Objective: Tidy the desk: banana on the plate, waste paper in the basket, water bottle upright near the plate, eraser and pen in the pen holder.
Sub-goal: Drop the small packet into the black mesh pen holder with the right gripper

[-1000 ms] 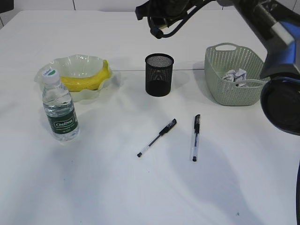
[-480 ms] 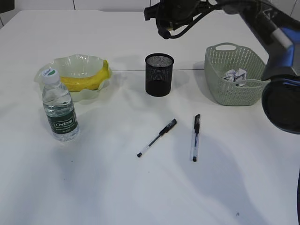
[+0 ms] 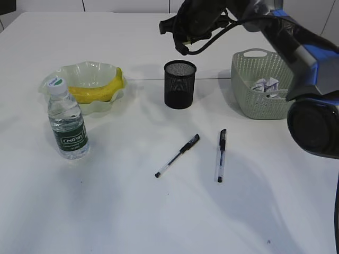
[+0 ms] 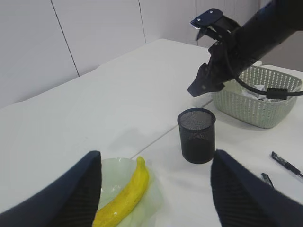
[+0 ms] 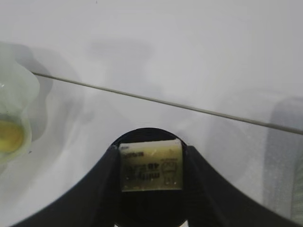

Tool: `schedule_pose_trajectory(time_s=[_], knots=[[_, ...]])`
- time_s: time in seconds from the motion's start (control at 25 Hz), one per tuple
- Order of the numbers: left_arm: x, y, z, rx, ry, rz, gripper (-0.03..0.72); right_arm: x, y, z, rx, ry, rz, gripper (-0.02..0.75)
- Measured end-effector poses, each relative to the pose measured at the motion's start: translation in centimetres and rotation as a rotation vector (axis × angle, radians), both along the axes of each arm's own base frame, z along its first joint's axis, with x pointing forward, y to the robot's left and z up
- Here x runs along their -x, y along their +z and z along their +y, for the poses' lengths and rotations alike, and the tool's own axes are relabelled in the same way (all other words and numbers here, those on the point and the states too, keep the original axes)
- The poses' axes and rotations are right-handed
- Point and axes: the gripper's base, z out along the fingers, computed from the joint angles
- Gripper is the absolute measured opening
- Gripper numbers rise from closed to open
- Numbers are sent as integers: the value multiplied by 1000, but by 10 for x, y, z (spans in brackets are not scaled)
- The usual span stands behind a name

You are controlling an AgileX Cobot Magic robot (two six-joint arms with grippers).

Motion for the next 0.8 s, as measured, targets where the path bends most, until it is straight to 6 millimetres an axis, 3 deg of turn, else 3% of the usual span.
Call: schedule_pose_trajectory(time_s=[0.24,0.8], knots=[[0,0,0,0,2,0,505,-4,-20,2,4,3,34,297],[0,0,0,-1,5,0,505,-6,-22,1,18,-2,24,297]])
